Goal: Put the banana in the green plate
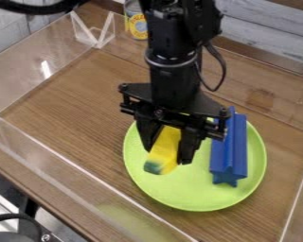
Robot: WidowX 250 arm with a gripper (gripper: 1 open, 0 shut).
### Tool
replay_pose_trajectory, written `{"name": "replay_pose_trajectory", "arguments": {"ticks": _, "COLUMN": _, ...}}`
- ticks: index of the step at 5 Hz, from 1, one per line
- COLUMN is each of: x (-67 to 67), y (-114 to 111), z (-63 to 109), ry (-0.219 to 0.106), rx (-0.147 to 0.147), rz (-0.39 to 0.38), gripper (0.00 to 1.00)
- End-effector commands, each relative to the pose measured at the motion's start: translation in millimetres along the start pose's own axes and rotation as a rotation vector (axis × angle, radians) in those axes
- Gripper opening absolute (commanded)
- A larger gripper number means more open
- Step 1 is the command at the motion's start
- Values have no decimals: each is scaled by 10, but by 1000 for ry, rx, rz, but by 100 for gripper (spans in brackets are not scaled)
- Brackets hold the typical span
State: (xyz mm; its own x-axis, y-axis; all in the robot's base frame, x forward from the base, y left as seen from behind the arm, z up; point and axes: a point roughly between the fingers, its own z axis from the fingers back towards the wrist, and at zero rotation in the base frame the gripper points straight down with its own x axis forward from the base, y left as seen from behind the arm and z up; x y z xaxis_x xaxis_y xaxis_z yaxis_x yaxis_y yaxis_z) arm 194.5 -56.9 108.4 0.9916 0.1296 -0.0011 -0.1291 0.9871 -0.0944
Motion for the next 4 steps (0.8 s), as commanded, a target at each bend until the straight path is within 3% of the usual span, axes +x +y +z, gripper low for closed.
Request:
{"name": "replay_pose_trajectory", "arguments": {"ticks": 1, "x": 51, "y": -29, "z": 49, "ry": -27, "rx": -13, "rz": -1, "gripper": 0}}
{"name": "replay_pose_trajectory", "arguments": {"ticks": 2, "x": 63, "y": -51, "z": 37, "ry": -28, "rx": -16, "rz": -6, "gripper": 0}}
{"name": "replay_pose_trajectory", "arguments": {"ticks": 3, "x": 73, "y": -73, "z": 23, "ry": -28, "rx": -20, "rz": -10, "gripper": 100}}
{"name": "replay_pose_trajectory", "arguments": {"ticks": 4, "x": 92, "y": -56, "z": 58, "ry": -26, "rx": -17, "rz": -16, "gripper": 100}}
